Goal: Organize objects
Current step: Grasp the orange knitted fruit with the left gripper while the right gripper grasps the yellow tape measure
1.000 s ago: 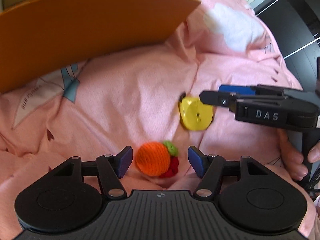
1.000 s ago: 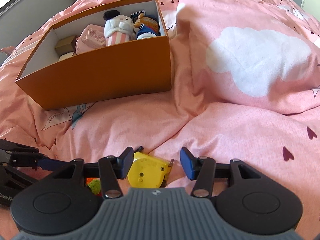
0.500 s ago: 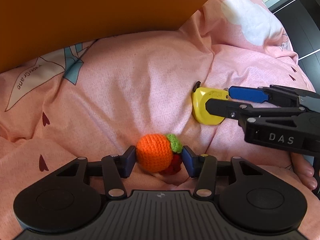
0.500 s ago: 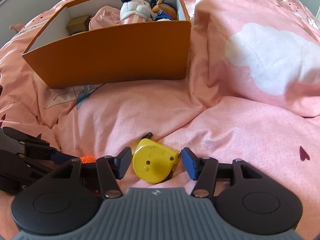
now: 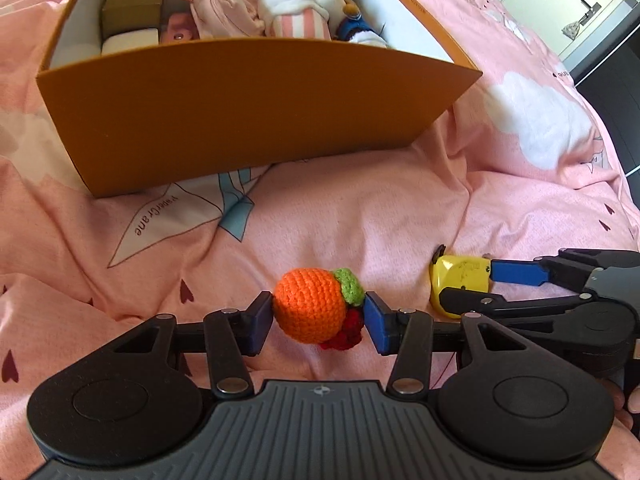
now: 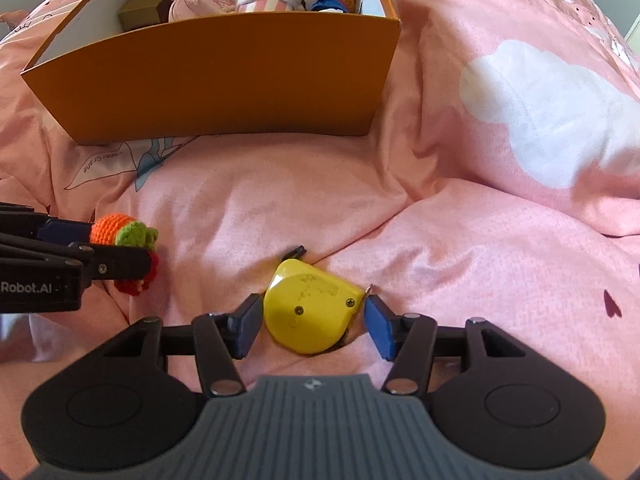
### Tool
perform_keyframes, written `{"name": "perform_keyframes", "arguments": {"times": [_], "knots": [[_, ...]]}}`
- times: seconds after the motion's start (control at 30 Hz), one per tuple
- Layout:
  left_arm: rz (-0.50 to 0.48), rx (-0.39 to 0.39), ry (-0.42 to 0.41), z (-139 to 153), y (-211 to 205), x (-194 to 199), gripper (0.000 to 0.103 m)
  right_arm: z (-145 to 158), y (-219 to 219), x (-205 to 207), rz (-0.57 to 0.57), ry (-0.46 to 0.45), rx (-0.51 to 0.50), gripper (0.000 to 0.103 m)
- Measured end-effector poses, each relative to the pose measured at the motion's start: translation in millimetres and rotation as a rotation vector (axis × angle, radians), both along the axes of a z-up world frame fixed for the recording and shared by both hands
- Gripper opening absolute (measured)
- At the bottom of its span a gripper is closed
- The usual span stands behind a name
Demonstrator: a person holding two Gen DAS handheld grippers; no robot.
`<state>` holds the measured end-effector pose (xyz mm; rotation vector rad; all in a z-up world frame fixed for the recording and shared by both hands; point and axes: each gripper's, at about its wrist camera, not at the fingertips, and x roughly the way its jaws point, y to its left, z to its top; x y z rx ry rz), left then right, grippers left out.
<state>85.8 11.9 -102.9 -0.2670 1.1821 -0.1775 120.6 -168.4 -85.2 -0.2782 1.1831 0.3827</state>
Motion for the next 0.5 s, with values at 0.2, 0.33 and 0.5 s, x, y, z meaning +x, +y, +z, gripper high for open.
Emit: {"name": "perform_keyframes", "arguments": {"times": [0.2,0.33,0.5], "knots": [[0.008,-0.008,-0.019,3.5,1.4,0.1,0.056,-7.5,11.9,4.9,0.024,0.003,-0.037,0.058],[0.015,-0.012,-0.031,6.1,3.9,2.6,0.056,-10.7,17.6,3.3,0.051,-0.015,-0.066,0.057],[0.012,-0.02,-0.059,15.4,6.2,0.5,0.056,-4.0,15.5,0.5,0.055,-0.055,-0.071,0.033]]}}
